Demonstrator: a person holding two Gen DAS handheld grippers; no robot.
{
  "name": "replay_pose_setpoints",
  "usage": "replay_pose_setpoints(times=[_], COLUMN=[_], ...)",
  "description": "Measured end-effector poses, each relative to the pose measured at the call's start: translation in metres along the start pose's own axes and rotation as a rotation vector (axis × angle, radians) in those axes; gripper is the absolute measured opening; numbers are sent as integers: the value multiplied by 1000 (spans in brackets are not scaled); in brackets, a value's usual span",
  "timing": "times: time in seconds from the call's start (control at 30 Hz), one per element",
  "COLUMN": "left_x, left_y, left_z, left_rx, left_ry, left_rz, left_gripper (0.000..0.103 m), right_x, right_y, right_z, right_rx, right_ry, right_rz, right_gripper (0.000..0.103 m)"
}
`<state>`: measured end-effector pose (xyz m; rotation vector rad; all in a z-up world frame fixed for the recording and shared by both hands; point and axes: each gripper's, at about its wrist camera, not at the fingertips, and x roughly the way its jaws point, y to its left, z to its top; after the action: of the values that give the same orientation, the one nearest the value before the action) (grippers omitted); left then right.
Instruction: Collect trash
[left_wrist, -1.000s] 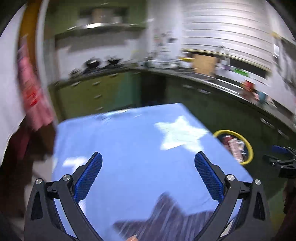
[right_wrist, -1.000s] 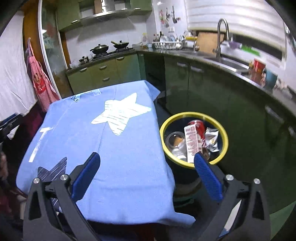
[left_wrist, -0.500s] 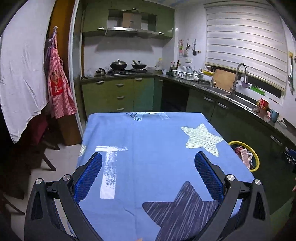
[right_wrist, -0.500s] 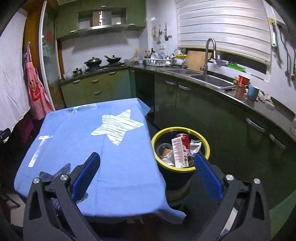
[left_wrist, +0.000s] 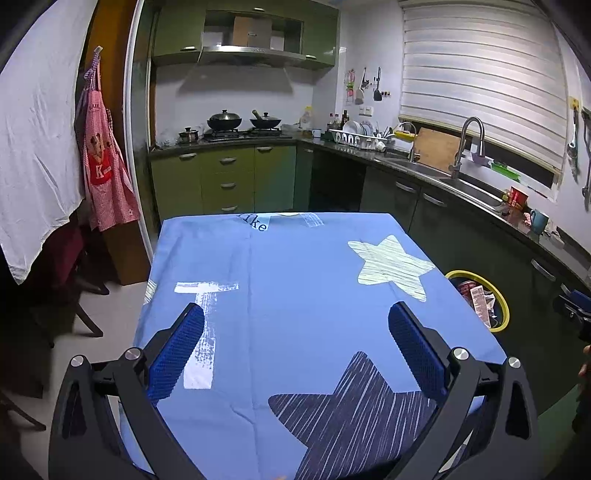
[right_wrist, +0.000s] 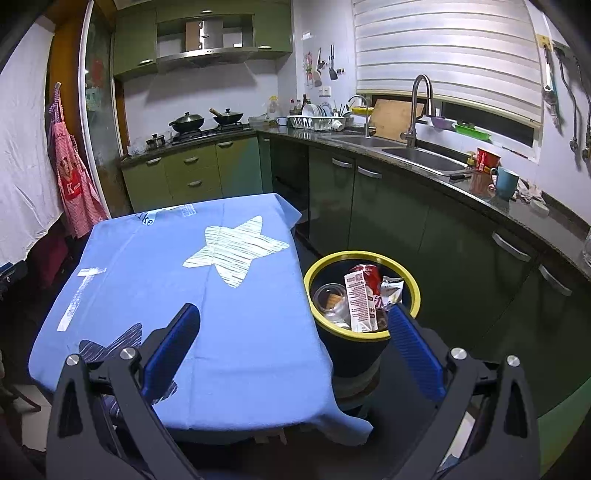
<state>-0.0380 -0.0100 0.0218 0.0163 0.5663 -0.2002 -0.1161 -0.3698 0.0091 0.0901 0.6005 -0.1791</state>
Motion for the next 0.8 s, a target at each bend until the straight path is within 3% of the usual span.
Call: replay_pose_setpoints(times=[0.8], left_x=[-1], left_y=[-6], left_z=[-1], left_rx=[25], left_ry=[-4], left_rz=[14], left_gripper=[98], right_x=[6], right_y=[3], right_z=[1], right_rx=[6], right_ry=[-5], right_rz=[12], right_gripper=[97])
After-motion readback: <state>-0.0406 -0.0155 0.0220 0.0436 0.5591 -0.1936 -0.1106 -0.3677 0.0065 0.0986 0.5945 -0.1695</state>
